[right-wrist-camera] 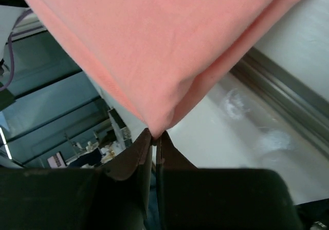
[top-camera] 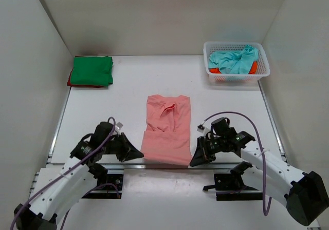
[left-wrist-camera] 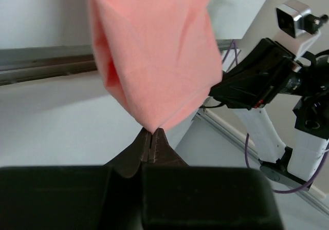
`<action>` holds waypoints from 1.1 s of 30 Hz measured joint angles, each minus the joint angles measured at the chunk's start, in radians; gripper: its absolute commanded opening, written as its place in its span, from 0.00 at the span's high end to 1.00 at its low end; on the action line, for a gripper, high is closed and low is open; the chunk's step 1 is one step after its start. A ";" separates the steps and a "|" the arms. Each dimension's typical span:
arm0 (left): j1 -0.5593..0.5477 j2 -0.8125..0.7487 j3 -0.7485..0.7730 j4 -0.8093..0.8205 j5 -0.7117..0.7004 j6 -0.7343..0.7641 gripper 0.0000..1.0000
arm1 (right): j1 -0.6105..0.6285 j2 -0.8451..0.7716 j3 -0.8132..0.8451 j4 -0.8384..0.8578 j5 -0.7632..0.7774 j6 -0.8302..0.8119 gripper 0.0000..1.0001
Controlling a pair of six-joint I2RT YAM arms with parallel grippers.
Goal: Fold and stack the t-shirts
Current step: Fold the long partially folded tshirt into a neat square
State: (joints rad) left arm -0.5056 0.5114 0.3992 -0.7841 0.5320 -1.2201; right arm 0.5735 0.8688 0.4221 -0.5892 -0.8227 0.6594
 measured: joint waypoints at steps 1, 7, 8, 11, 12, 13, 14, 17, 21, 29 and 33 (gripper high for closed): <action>0.000 0.048 0.050 -0.010 0.001 0.014 1.00 | -0.005 0.006 0.019 -0.018 -0.005 0.000 1.00; 0.029 0.254 0.254 0.027 0.011 0.054 1.00 | -0.092 0.108 0.199 -0.099 -0.032 -0.020 1.00; 0.039 0.273 0.263 0.044 0.015 0.051 1.00 | -0.118 0.139 0.238 -0.111 -0.035 -0.034 1.00; 0.067 0.326 0.274 0.086 0.029 0.040 1.00 | -0.175 0.231 0.341 -0.141 -0.036 -0.080 1.00; 0.079 0.344 0.278 0.095 0.034 0.039 1.00 | -0.194 0.264 0.376 -0.153 -0.038 -0.097 1.00; 0.092 0.365 0.283 0.106 0.040 0.039 1.00 | -0.209 0.294 0.409 -0.164 -0.039 -0.115 1.00; 0.110 0.391 0.293 0.115 0.052 0.040 1.00 | -0.227 0.329 0.446 -0.176 -0.038 -0.132 1.00; 0.164 0.496 0.367 0.124 0.061 0.061 1.00 | -0.276 0.432 0.566 -0.208 -0.038 -0.177 1.00; 0.211 0.703 0.558 0.150 0.062 0.121 1.00 | -0.332 0.582 0.734 -0.210 -0.035 -0.216 1.00; 0.288 1.094 0.761 0.337 0.015 0.172 0.42 | -0.387 0.915 0.984 -0.037 0.034 -0.173 0.67; 0.336 1.231 0.727 0.542 0.008 0.145 0.23 | -0.399 1.012 1.031 0.053 0.174 -0.169 0.49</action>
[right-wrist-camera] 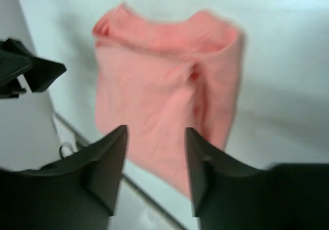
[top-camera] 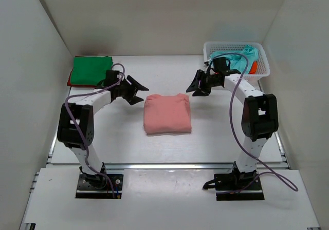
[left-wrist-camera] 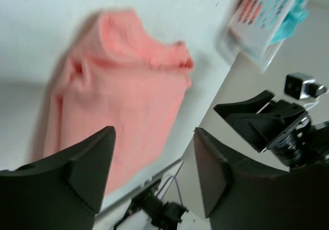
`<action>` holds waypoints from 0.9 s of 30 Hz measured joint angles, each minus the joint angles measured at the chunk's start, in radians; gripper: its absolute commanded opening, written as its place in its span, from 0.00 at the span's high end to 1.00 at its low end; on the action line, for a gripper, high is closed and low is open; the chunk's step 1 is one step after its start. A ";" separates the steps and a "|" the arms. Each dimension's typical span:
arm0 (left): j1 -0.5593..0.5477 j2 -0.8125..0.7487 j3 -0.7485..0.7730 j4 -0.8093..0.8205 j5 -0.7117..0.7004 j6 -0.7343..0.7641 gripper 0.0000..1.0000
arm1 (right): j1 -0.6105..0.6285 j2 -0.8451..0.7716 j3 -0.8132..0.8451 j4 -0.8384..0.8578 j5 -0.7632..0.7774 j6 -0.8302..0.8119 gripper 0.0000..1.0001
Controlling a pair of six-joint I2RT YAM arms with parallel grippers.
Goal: Fold and stack the t-shirts
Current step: Fold the long partially folded tshirt into a neat square
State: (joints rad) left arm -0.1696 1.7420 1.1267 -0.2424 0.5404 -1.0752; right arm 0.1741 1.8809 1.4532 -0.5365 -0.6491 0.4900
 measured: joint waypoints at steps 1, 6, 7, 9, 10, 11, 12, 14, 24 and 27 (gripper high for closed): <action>0.011 0.022 -0.010 0.064 0.003 -0.015 0.01 | -0.005 0.005 0.002 0.018 0.039 0.001 0.49; 0.042 0.023 -0.048 0.225 0.013 -0.023 0.02 | -0.023 -0.024 -0.023 0.086 0.141 -0.025 0.42; 0.041 0.013 -0.058 0.238 0.015 -0.012 0.02 | -0.026 -0.038 -0.042 0.098 0.145 -0.033 0.45; 0.038 -0.023 -0.102 0.258 0.018 0.007 0.02 | -0.031 -0.066 -0.091 0.122 0.147 -0.054 0.48; 0.036 -0.042 -0.127 0.262 0.018 0.016 0.01 | -0.031 -0.077 -0.116 0.134 0.146 -0.061 0.49; 0.034 -0.059 -0.156 0.264 0.017 0.026 0.02 | -0.029 -0.084 -0.138 0.142 0.140 -0.069 0.49; 0.032 -0.071 -0.181 0.261 0.015 0.039 0.01 | -0.026 -0.086 -0.158 0.153 0.130 -0.076 0.49; 0.027 -0.074 -0.211 0.239 -0.002 0.070 0.01 | -0.018 -0.077 -0.175 0.173 0.109 -0.089 0.48; -0.018 -0.001 -0.243 0.241 -0.115 0.159 0.01 | 0.049 0.069 -0.152 0.298 0.045 -0.129 0.47; -0.033 0.041 -0.239 0.299 -0.107 0.154 0.03 | 0.054 0.103 -0.149 0.315 0.031 -0.128 0.50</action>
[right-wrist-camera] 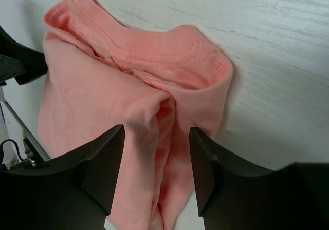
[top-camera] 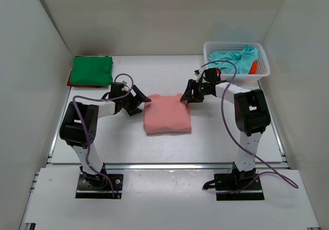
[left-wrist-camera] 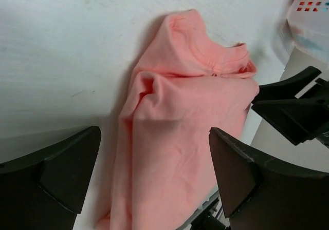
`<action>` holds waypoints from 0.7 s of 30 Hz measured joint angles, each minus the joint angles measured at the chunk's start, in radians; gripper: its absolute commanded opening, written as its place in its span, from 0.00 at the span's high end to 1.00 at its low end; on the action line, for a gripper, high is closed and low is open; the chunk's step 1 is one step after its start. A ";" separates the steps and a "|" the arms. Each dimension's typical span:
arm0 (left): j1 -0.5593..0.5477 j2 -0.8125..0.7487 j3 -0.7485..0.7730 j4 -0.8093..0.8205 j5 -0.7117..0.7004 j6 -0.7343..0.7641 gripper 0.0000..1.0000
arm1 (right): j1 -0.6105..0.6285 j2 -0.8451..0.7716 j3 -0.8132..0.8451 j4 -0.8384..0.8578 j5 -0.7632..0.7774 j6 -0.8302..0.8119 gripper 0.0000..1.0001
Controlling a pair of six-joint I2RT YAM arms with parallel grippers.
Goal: Fold and stack the t-shirts
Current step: Fold the long partially folded tshirt into a neat square
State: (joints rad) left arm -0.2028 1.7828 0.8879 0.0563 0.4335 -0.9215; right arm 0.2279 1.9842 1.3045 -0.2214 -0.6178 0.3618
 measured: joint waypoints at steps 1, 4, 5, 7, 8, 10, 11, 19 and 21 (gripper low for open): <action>-0.007 0.006 0.003 0.017 -0.005 0.001 0.08 | 0.000 0.009 0.002 0.003 -0.006 0.000 0.54; -0.019 0.027 0.005 0.060 -0.010 -0.004 0.40 | 0.005 0.027 0.005 0.014 -0.019 -0.001 0.80; -0.021 0.031 0.004 0.072 -0.009 -0.012 0.58 | 0.007 0.029 0.005 0.020 -0.022 0.001 0.87; -0.023 0.034 -0.004 0.101 -0.008 -0.028 0.89 | 0.008 0.029 0.006 0.034 -0.027 0.003 1.00; -0.021 0.034 -0.009 0.114 -0.006 -0.035 0.98 | 0.009 0.029 0.006 0.043 -0.029 0.009 0.99; -0.014 0.034 -0.013 0.131 0.002 -0.044 1.00 | 0.011 0.029 0.008 0.048 -0.030 0.012 1.00; -0.012 0.034 -0.014 0.135 0.006 -0.048 1.00 | 0.013 0.029 0.010 0.047 -0.030 0.012 1.00; -0.007 0.027 0.026 0.112 0.018 -0.060 0.96 | 0.001 -0.011 0.033 0.039 -0.030 0.017 1.00; -0.007 0.021 0.050 0.108 0.021 -0.065 0.97 | -0.010 -0.031 0.035 0.040 -0.032 0.026 1.00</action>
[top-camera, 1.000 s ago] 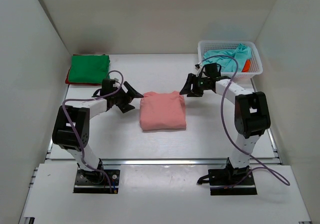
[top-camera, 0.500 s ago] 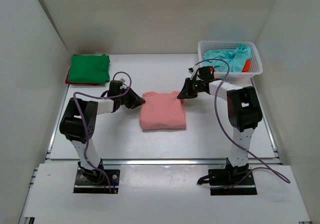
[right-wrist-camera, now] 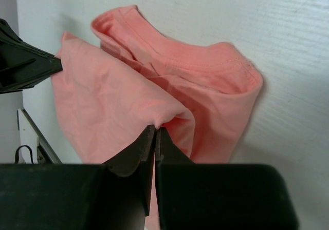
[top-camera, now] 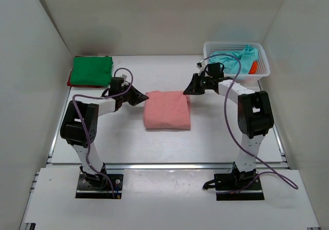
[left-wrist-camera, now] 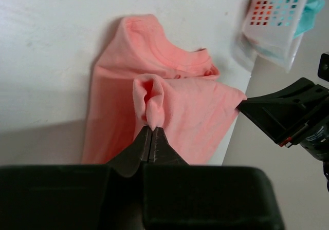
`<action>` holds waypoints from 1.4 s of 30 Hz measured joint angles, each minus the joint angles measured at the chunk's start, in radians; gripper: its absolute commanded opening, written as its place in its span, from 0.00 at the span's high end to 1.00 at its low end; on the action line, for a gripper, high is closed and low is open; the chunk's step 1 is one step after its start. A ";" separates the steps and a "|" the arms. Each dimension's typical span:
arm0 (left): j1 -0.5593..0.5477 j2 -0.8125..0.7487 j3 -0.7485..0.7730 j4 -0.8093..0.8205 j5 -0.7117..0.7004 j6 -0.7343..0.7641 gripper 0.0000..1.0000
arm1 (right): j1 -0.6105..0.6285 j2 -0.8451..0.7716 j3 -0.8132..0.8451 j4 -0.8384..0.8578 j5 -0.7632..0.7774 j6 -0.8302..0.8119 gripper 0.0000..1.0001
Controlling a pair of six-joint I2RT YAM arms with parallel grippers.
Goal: Fold and stack the t-shirts
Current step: Fold the long partially folded tshirt into a neat square, then put the neatly folded tshirt into the corner of the board with the left arm
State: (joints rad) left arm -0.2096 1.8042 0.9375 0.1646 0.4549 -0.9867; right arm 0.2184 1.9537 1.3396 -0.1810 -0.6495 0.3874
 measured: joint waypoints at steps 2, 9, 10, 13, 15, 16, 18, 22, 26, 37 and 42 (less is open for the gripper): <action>0.000 0.000 0.031 -0.001 0.003 -0.004 0.96 | -0.016 -0.011 0.010 0.003 -0.002 0.005 1.00; -0.001 0.027 0.126 0.014 0.026 -0.010 0.02 | -0.053 -0.011 0.038 0.012 0.051 0.027 0.89; -0.001 0.030 0.126 0.017 0.028 -0.010 0.01 | -0.055 -0.008 0.040 0.010 0.065 0.032 0.78; -0.001 0.043 0.126 0.017 0.032 -0.004 0.01 | -0.057 0.020 0.082 -0.009 0.132 0.027 0.66; -0.002 0.051 0.124 0.009 0.031 0.010 0.01 | -0.055 0.031 0.105 -0.022 0.191 0.014 0.63; -0.002 0.053 0.124 0.000 0.031 0.022 0.01 | -0.054 0.031 0.109 -0.026 0.215 0.007 0.62; -0.003 0.055 0.124 -0.031 0.021 0.053 0.02 | -0.050 0.031 0.112 -0.030 0.250 0.000 0.57; -0.015 0.066 0.130 -0.122 -0.025 0.123 0.01 | -0.050 0.021 0.063 -0.028 0.282 -0.004 0.55; -0.037 0.141 0.209 -0.224 -0.063 0.201 0.01 | -0.050 -0.012 -0.030 -0.035 0.291 -0.004 0.54; -0.189 0.328 0.617 -0.595 -0.312 0.431 0.02 | -0.070 -0.121 -0.142 -0.026 0.284 -0.003 0.55; -0.232 0.375 0.717 -0.734 -0.422 0.498 0.02 | -0.098 -0.188 -0.192 -0.012 0.281 -0.003 0.54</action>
State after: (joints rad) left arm -0.4416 2.1788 1.6543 -0.5690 0.0330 -0.4885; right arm 0.1207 1.7657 1.1481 -0.1928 -0.3687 0.3840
